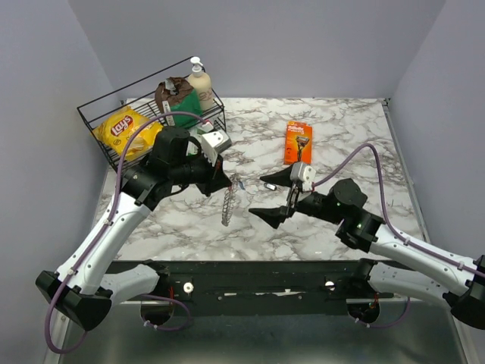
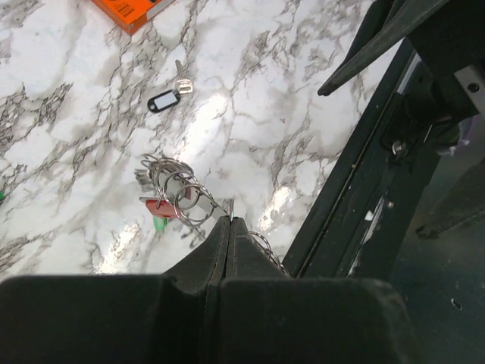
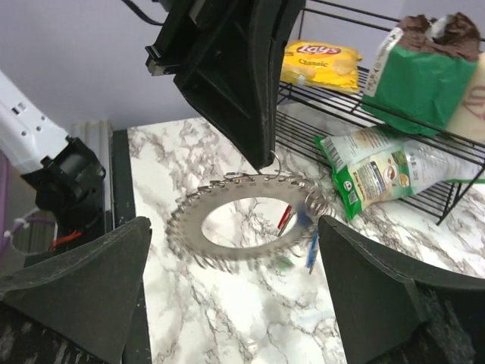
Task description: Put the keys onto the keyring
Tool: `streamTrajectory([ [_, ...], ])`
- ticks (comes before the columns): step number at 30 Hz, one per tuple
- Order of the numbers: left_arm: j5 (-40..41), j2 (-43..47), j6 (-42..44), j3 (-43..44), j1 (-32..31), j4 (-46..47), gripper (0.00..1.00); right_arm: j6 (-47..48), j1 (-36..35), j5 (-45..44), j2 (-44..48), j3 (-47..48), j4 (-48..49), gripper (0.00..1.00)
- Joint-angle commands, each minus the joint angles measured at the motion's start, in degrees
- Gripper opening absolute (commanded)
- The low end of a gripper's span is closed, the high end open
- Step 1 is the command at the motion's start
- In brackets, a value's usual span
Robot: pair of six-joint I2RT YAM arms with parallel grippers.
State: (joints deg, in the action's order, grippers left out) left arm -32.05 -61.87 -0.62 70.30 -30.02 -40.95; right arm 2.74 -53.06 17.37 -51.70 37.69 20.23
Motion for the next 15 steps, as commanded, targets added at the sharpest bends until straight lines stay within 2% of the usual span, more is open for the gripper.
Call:
streamTrajectory([
  [1, 3.05, -0.8, 6.24, 4.4, -2.31, -7.83, 0.0, 2.97, 3.3, 13.7, -3.39, 4.23, -6.52, 0.96],
  [4, 3.31, -1.76, 7.04, 5.81, -4.6, -8.97, 0.0, 2.45, 6.47, 23.02, -6.38, 5.46, -6.43, 0.92],
  [10, 3.23, -4.05, 9.5, 7.39, -8.12, -10.73, 0.0, 1.57, 8.41, 32.36, -12.01, 9.15, -5.73, 0.76],
  [11, 3.31, -4.23, 9.59, 7.57, -8.99, -10.56, 0.0, 1.22, 8.41, 33.25, -13.06, 9.59, -5.73, 0.7],
  [15, 3.66, -4.49, 9.85, 7.83, -9.7, -9.94, 0.0, 1.04, 8.41, 34.14, -14.13, 10.56, -5.64, 0.64],
])
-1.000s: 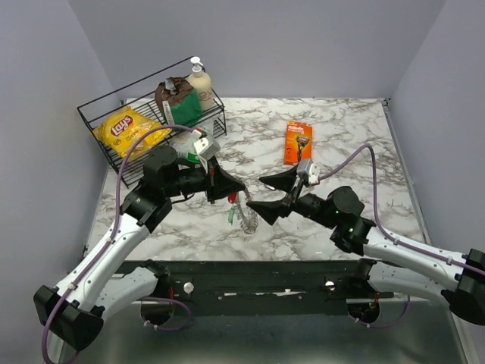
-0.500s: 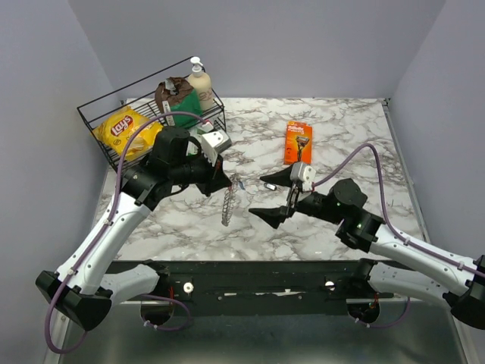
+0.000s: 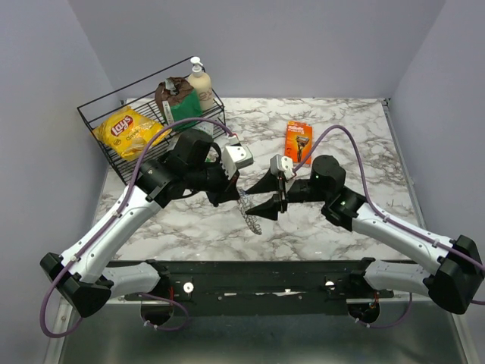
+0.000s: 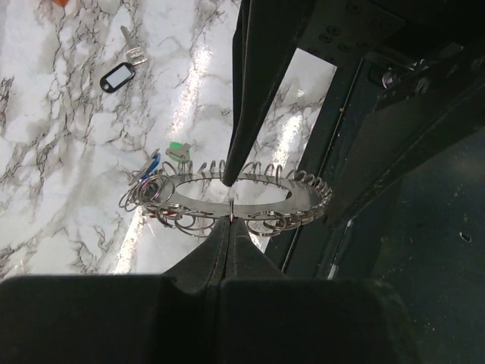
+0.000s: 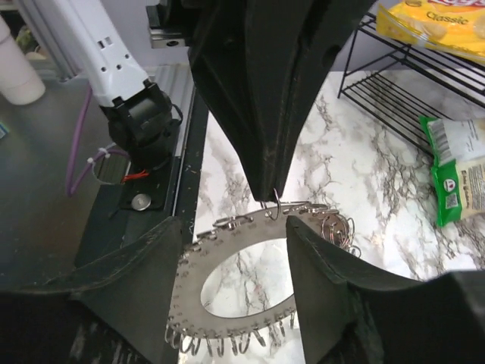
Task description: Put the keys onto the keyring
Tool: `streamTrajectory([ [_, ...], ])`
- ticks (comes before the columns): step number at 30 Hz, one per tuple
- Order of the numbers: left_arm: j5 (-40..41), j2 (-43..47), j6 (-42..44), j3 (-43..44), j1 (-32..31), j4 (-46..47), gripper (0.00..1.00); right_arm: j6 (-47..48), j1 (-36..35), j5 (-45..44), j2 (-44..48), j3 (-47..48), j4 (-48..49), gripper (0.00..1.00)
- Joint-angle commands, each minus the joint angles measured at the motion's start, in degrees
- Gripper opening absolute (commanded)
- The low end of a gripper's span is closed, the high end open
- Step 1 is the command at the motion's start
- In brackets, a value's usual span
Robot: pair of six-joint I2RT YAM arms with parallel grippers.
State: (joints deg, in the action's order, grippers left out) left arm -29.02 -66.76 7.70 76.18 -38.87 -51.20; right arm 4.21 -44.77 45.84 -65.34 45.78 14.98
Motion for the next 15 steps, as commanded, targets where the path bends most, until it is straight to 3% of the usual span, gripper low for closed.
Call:
streamTrajectory([
  [1, 0.71, 0.32, 1.7, 1.87, -0.85, 0.57, 0.0, -0.43, 0.13, 5.48, -0.49, 2.3, -0.22, 0.63],
  [5, -0.16, -0.03, 1.88, 1.43, -0.94, 1.01, 0.0, -1.31, 0.13, 4.34, -0.84, 2.12, 0.57, 0.52],
  [15, -3.59, 0.58, 3.02, 0.37, -1.21, 1.81, 0.0, -2.45, 0.13, 0.83, -2.51, 1.68, 3.38, 0.48],
])
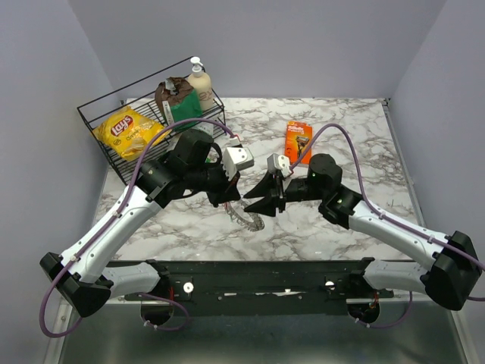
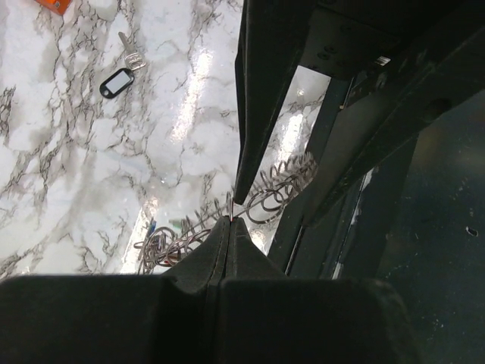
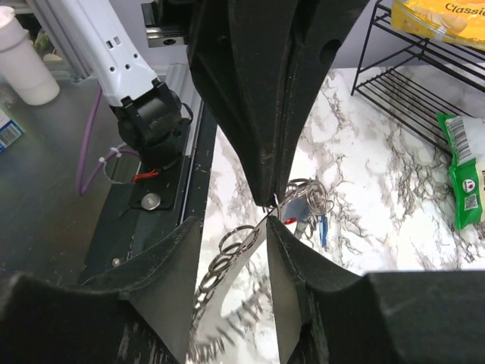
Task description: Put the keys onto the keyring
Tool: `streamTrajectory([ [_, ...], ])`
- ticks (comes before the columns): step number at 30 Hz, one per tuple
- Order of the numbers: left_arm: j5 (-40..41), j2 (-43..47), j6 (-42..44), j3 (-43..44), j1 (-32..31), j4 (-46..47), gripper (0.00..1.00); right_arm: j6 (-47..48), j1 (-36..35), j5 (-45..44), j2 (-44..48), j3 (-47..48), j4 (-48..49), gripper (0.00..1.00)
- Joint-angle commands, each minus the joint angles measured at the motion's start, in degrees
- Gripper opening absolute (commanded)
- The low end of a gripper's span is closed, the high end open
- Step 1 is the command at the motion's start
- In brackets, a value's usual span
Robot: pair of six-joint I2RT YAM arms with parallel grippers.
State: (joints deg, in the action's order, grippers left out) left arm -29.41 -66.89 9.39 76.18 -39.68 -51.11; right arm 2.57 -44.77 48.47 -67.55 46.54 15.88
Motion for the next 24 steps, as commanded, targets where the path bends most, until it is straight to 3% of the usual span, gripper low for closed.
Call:
streamTrajectory([
  [1, -3.2, 0.71, 1.42, 0.37, -0.48, 1.63, 0.0, -0.81, 0.21, -2.15, -0.3, 0.83, 2.58, 0.48],
  [24, -3.99, 1.41, 2.39, -1.04, -0.75, 1.81, 0.0, -0.9, 0.21, -8.65, 3.83, -2.34, 5.74, 0.56],
])
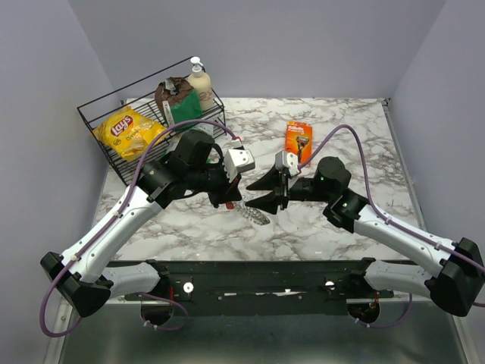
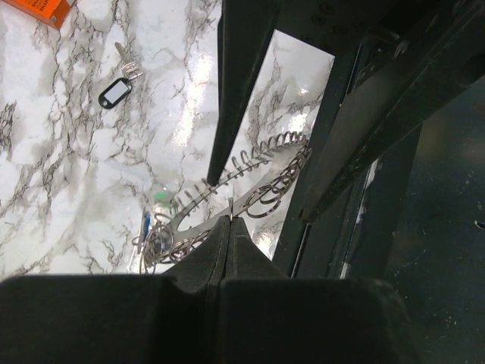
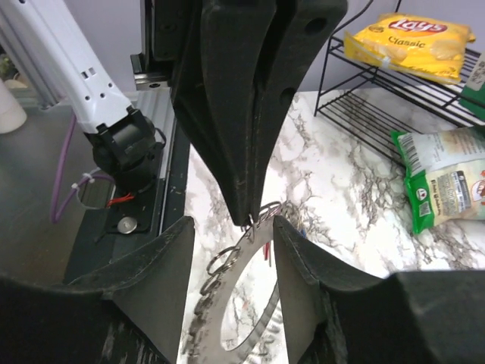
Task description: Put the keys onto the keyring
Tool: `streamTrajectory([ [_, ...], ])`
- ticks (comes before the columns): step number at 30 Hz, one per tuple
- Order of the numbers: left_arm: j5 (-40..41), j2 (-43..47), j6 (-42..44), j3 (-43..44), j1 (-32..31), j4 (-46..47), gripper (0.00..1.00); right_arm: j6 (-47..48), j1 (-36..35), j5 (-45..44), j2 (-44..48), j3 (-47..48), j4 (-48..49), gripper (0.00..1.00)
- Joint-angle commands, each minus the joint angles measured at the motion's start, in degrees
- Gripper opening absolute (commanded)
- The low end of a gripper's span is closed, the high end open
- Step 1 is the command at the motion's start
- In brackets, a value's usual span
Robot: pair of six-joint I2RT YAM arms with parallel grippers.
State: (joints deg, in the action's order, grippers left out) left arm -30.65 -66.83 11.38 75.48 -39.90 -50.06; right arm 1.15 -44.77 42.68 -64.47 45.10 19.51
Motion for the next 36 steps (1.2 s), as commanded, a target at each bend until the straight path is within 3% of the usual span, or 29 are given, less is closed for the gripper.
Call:
streamTrajectory([
  [1, -2.92, 1.35, 0.31, -0.34, -0.53, 0.93, 0.0, 0.52, 0.21, -2.77, 0.49, -0.81, 2.03, 0.56],
  [12, -5.03, 2.23, 0.4, -0.42, -0.79, 1.55, 0.0, -0.53, 0.21, 0.39, -4.09, -0.45, 4.22, 0.5],
  [17, -4.68, 2.75, 0.58, -0.69, -0.88, 1.37, 0.0, -0.53, 0.48, 1.18, -4.0, -0.8, 4.57, 0.37],
  [20, -4.5, 2.84, 0.67, -0.78, -0.79, 1.2, 0.0, -0.45, 0.83, 1.27, -3.39, -1.07, 4.66, 0.34],
  [22, -5.03, 2.93, 0.93, -0.78, -0.79, 1.2, 0.0, -0.44, 0.92, 1.18, -3.3, -1.16, 4.75, 0.23],
  [26, -5.29, 2.84, 1.28, -0.69, -0.88, 0.93, 0.0, -0.53, 1.09, 2.41, -3.47, -1.16, 4.84, 0.15],
  [29, -4.94, 2.84, 1.54, -0.51, -0.79, 0.67, 0.0, -0.62, 1.18, 2.94, -3.47, -1.33, 4.84, 0.18],
  [33, -4.77, 2.93, 1.46, -0.42, -0.79, 0.41, 0.0, -0.8, 1.62, 2.59, -2.77, -1.68, 4.75, 0.33],
  [36, -4.94, 2.84, 1.54, -0.51, -0.79, 0.58, 0.0, -0.71, 1.79, 2.5, -2.59, -1.68, 4.84, 0.34],
])
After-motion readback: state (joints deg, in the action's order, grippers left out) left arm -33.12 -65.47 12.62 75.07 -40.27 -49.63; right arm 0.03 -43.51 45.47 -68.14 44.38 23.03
